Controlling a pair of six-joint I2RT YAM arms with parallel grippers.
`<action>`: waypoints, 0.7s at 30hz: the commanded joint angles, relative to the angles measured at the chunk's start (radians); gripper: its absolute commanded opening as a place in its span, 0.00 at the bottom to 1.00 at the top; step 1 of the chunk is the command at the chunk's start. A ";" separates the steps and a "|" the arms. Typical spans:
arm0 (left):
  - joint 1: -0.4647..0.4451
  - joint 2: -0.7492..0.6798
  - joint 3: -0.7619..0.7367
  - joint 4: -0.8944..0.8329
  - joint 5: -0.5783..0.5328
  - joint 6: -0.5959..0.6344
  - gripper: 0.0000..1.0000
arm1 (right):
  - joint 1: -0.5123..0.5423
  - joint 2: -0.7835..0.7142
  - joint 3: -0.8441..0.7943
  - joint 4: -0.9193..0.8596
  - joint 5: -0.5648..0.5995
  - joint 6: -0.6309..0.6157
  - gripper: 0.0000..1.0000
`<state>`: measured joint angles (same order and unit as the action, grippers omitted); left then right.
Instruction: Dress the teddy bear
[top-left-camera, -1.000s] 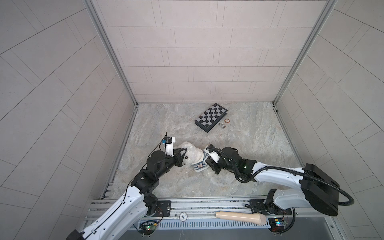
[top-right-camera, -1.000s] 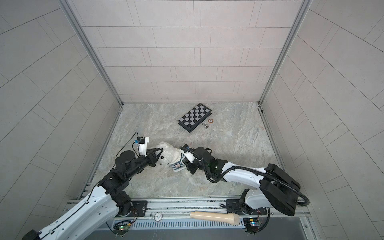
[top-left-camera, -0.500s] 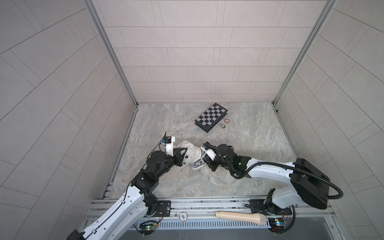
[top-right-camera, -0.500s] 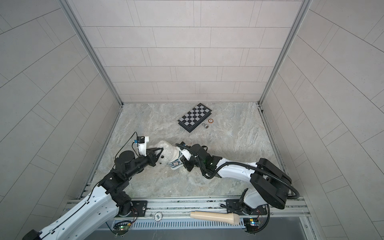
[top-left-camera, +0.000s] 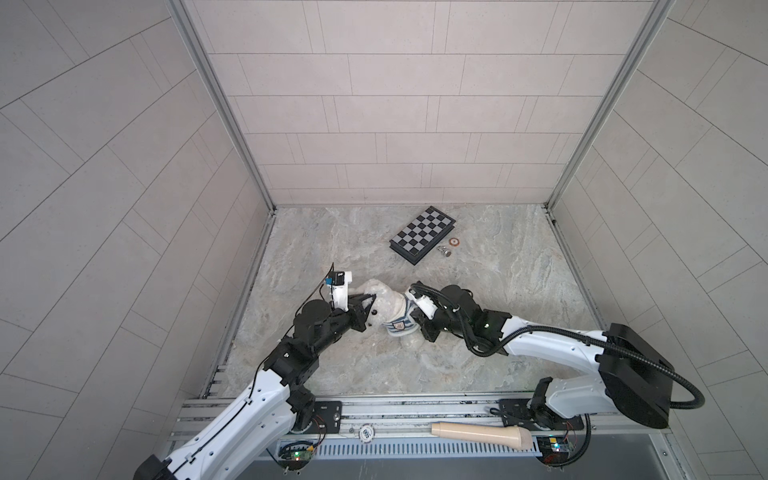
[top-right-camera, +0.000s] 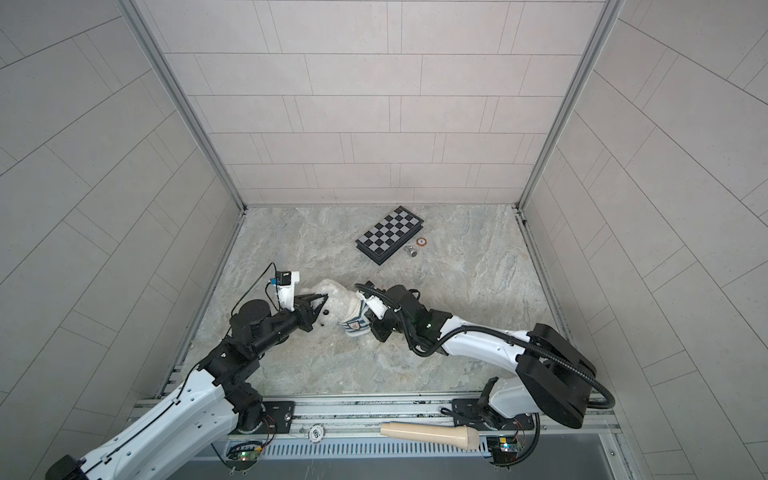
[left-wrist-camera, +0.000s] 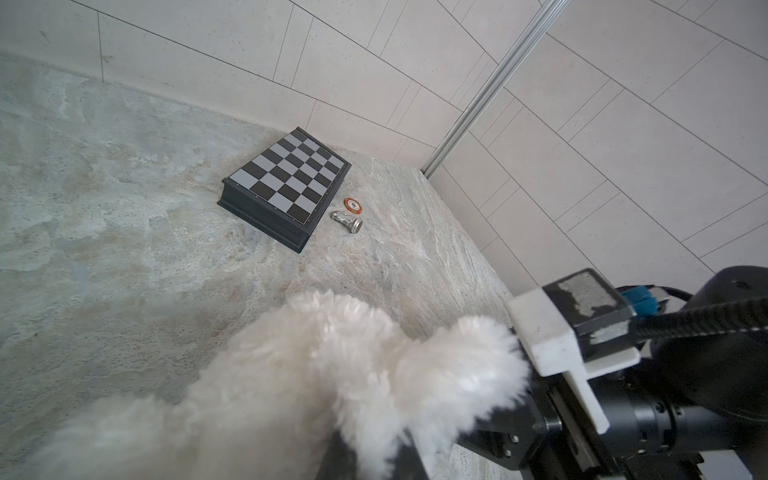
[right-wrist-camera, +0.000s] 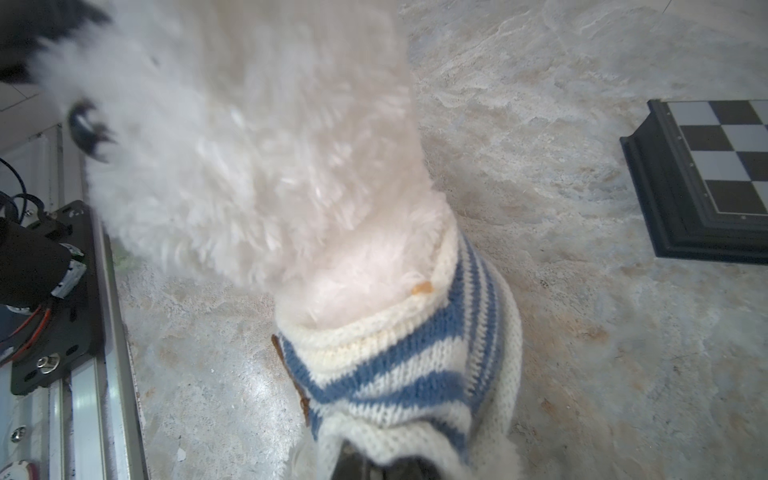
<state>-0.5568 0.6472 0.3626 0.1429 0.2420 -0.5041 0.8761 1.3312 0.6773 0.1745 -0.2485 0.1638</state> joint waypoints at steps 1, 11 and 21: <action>-0.002 0.021 0.053 0.031 0.012 0.059 0.00 | 0.002 -0.093 -0.023 0.038 -0.036 0.050 0.00; -0.002 0.116 0.108 0.109 0.012 0.122 0.00 | 0.001 -0.187 -0.088 0.114 -0.038 0.117 0.00; -0.029 0.165 0.125 0.058 0.024 0.105 0.34 | -0.027 -0.095 -0.165 0.311 0.072 0.239 0.00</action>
<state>-0.5774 0.8040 0.4412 0.2111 0.2596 -0.4015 0.8593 1.2198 0.5278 0.3424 -0.2016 0.3210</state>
